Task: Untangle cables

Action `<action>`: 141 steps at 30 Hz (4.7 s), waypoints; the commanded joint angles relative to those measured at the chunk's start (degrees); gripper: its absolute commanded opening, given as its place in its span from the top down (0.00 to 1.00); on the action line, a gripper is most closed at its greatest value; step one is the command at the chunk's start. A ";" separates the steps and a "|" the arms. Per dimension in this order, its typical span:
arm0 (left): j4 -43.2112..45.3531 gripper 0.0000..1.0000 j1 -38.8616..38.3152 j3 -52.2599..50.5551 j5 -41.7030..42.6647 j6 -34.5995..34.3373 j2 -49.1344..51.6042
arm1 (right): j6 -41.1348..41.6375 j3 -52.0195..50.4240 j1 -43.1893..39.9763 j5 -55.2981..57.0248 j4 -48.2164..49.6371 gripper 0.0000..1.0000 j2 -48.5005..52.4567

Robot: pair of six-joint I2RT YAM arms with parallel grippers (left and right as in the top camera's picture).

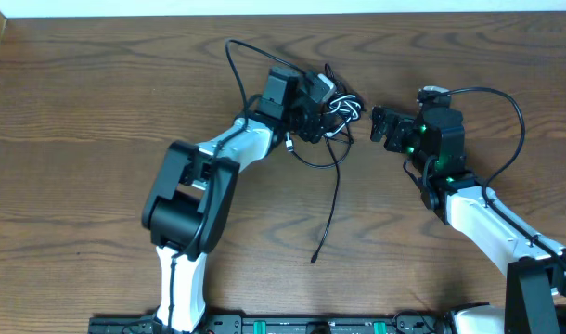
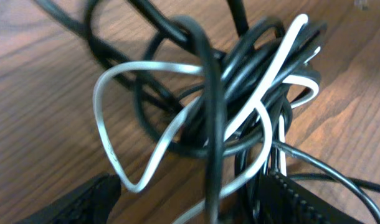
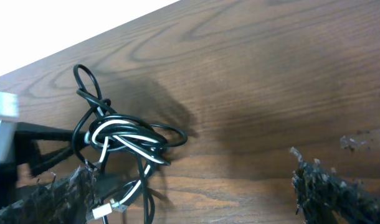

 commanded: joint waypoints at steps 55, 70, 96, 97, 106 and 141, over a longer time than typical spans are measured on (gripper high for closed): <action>3.28 0.92 9.22 0.98 53.90 1.25 -3.23 | -15.37 -0.04 -7.06 -41.79 13.33 0.29 0.48; 3.28 0.93 8.92 0.98 54.27 1.40 -3.23 | -15.41 -0.04 -6.86 -44.63 14.03 0.28 0.48; 3.80 0.93 5.57 0.98 55.23 1.40 -3.23 | -15.45 -0.04 -3.61 -39.08 11.80 0.27 0.50; 3.89 0.93 5.38 0.98 55.23 1.38 -3.23 | -15.47 -0.04 -3.61 -38.80 11.39 0.27 0.50; 3.91 0.93 5.18 0.98 55.19 1.38 -3.23 | -15.45 -0.04 -3.50 -37.88 9.27 0.35 0.50; 3.89 0.92 4.28 0.98 41.64 -5.33 -3.23 | -17.20 -0.04 1.68 -30.08 1.90 0.44 0.72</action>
